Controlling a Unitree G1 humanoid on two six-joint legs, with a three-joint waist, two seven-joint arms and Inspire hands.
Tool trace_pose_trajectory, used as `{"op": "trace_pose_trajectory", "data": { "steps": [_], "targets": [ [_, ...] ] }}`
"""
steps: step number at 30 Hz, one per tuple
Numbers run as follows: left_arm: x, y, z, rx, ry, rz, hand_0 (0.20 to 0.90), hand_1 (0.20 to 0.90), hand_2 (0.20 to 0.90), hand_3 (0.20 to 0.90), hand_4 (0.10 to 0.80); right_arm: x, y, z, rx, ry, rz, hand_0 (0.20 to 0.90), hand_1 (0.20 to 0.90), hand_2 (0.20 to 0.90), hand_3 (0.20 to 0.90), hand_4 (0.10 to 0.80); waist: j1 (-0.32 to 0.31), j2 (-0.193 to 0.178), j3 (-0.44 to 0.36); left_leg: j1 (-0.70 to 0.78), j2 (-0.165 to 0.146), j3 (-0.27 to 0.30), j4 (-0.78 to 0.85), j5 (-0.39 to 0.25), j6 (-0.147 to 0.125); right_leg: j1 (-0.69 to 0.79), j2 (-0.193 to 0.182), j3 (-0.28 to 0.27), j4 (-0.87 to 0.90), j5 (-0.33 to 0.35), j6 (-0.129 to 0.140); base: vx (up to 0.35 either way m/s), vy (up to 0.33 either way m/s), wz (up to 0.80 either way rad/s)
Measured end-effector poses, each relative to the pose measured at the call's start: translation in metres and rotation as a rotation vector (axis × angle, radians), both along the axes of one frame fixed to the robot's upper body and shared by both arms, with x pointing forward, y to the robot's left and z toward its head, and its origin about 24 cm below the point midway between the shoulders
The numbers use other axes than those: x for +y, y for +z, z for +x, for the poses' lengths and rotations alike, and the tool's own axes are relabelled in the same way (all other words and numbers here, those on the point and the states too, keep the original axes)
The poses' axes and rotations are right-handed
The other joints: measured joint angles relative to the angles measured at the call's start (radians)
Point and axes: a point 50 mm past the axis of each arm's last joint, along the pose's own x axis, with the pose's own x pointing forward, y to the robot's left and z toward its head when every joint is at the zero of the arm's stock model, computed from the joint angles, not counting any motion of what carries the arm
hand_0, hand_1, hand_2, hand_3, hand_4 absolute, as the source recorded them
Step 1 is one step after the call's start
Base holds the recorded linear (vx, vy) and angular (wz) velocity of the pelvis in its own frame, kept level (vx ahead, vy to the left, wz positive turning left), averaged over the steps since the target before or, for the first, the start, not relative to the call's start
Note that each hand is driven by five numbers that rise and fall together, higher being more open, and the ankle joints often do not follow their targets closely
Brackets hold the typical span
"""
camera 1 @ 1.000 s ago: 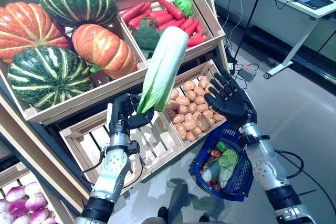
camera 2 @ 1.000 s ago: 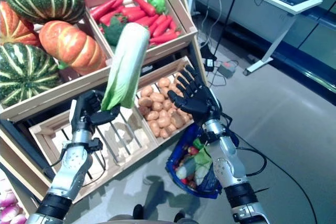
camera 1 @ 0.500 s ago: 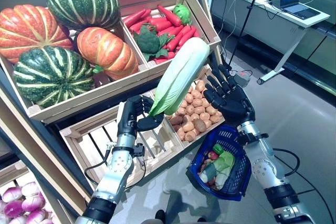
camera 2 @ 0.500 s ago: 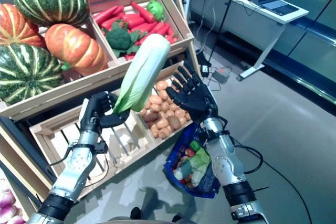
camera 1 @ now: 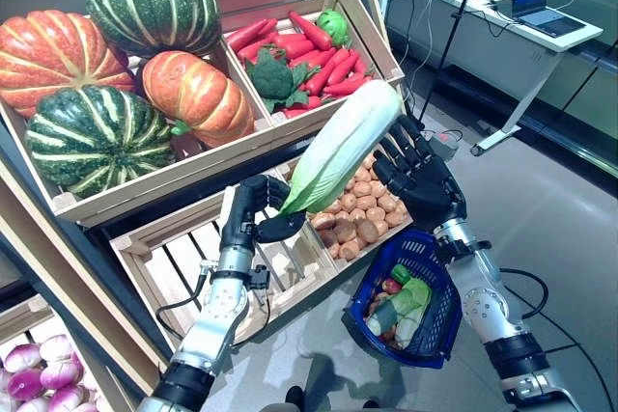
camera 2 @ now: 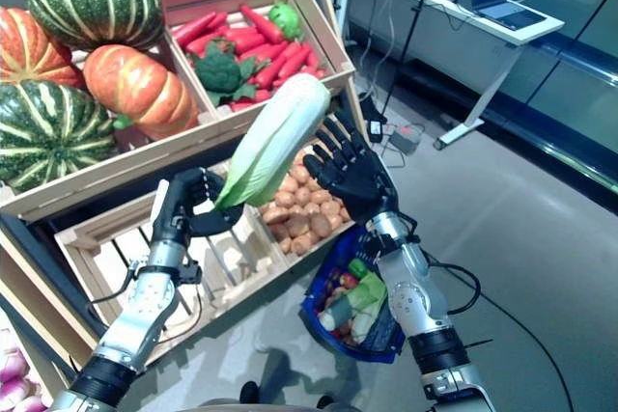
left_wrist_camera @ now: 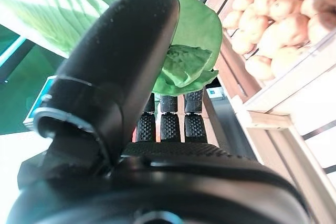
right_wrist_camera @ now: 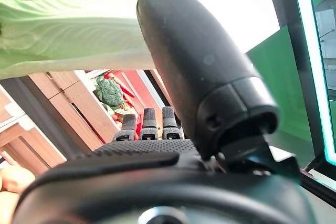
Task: Put vegetables into the basket
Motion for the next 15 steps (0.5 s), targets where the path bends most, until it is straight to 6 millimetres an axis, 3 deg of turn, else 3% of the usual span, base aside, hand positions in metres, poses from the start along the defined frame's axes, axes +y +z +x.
{"op": "trace_pose_trajectory", "data": {
  "steps": [15],
  "targets": [
    [-0.0010,0.0071,-0.0034,-0.102,-0.009,0.216,0.300,0.300,0.300,0.300,0.400,0.0006,0.0014,0.0012,0.007,0.009,0.034,0.900,0.900,0.900,0.900,0.800,0.001,0.000,0.000,0.001,0.000,-0.001,0.000,0.001,0.000,0.002,0.000,0.001,0.000,0.000,0.000,0.000,0.000,0.00]
  ]
}}
